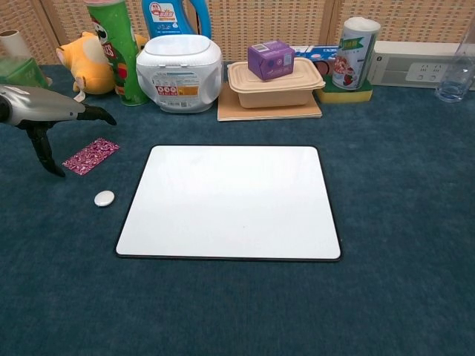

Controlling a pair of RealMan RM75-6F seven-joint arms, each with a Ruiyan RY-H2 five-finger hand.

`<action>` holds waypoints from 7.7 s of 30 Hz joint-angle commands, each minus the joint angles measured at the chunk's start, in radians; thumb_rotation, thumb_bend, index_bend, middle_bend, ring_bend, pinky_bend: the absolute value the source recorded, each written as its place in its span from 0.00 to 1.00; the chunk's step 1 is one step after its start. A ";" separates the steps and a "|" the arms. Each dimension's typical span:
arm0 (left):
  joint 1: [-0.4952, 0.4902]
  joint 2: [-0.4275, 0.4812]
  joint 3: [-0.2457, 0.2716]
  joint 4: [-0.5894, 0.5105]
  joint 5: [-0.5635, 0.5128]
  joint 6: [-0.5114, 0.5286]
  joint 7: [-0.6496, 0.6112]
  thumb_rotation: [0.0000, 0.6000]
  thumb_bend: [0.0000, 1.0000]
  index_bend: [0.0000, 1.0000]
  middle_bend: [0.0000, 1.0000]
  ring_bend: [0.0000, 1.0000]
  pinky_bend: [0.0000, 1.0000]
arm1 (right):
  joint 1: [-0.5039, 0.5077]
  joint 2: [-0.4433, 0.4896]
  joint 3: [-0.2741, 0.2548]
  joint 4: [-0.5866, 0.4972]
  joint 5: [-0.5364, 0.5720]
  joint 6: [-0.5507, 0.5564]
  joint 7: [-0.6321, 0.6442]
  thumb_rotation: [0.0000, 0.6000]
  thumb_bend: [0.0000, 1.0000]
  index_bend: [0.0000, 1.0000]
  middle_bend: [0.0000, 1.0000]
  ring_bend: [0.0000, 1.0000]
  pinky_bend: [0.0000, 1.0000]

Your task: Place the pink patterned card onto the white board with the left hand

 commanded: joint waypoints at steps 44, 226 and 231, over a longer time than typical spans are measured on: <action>-0.054 -0.043 0.053 0.045 -0.147 -0.003 0.074 1.00 0.16 0.37 0.00 0.00 0.00 | 0.001 0.002 -0.006 -0.002 0.003 0.004 0.004 1.00 0.21 0.03 0.00 0.00 0.00; 0.118 -0.056 0.138 -0.344 -0.107 0.411 0.245 1.00 0.26 0.41 0.00 0.00 0.00 | -0.008 0.042 -0.033 -0.034 -0.038 0.004 0.063 1.00 0.21 0.03 0.00 0.00 0.00; 0.133 -0.062 0.136 -0.331 -0.088 0.422 0.247 1.00 0.27 0.46 0.00 0.00 0.00 | -0.009 0.041 -0.034 -0.035 -0.040 0.005 0.062 1.00 0.21 0.03 0.00 0.00 0.00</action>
